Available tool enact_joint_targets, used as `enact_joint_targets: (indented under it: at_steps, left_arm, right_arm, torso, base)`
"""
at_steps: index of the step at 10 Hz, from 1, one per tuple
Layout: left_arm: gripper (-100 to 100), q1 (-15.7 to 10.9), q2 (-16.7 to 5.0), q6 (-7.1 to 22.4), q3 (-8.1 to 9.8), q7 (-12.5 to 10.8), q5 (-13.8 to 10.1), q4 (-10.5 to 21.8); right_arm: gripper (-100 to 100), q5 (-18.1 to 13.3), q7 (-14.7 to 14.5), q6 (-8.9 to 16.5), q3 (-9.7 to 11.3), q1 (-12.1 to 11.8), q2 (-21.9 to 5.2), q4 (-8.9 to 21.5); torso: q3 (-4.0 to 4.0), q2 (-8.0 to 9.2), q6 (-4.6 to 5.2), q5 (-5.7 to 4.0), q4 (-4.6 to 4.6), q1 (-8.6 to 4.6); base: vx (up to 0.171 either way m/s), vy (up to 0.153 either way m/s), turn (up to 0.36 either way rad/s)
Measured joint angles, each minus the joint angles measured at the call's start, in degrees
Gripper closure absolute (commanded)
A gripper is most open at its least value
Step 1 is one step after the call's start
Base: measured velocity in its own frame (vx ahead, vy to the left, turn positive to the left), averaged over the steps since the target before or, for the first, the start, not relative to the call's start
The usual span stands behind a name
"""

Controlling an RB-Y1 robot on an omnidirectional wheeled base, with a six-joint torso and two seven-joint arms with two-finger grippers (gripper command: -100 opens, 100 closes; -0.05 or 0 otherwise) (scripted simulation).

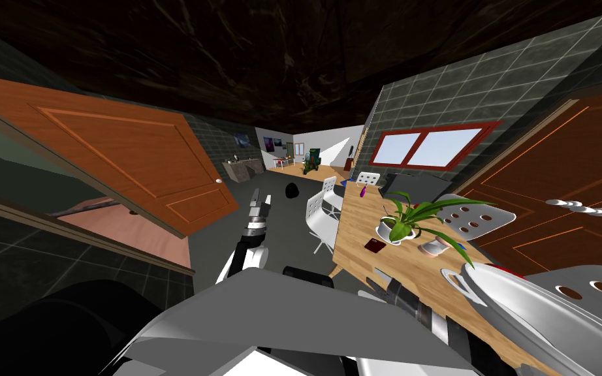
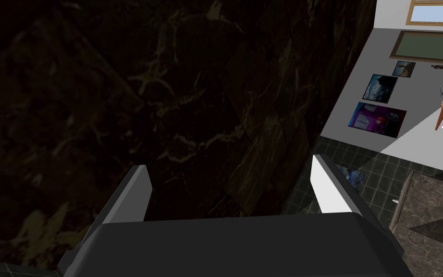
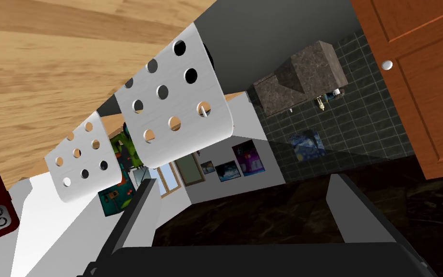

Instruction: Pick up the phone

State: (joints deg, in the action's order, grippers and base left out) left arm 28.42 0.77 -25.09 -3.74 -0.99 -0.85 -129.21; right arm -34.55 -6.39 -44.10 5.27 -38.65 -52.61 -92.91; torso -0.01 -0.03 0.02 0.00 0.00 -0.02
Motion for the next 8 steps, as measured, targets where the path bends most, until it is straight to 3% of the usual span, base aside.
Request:
enact_joint_targets:
  at_steps: [2,5,7,8]
  left_arm:
    - [0,0.00,0.00,0.00,0.00,0.00,0.00,0.00]
    - [0,0.00,0.00,0.00,0.00,0.00,0.00,0.00]
    - [0,0.00,0.00,0.00,0.00,0.00,0.00,0.00]
    - [0,0.00,0.00,0.00,0.00,0.00,0.00,0.00]
  right_arm:
    - [-100,-1.63,-0.28,-0.06,0.22,-0.40,-2.64,2.03]
    - [-100,-4.16,-1.64,-0.71,-0.39,-3.55,-6.62,4.03]
    - [-100,-6.61,-1.62,0.52,0.08,-5.06,-9.79,4.53]
    - [-100,-6.80,-1.88,0.55,0.04,-5.36,-10.13,4.73]
  torso:
    - [0.00,0.00,-0.01,-0.01,0.00,-0.02]
    - [0.03,0.04,-0.02,-0.01,0.01,-0.06]
    - [0.00,-0.01,0.00,0.00,0.00,0.04]
    - [0.02,0.03,-0.03,-0.02,0.01,-0.03]
  base:
    - [0.002,0.003,-0.009]
    - [-0.001,-0.001,0.002]
    - [0.001,0.001,-0.004]
    - [-0.009,-0.012,0.035]
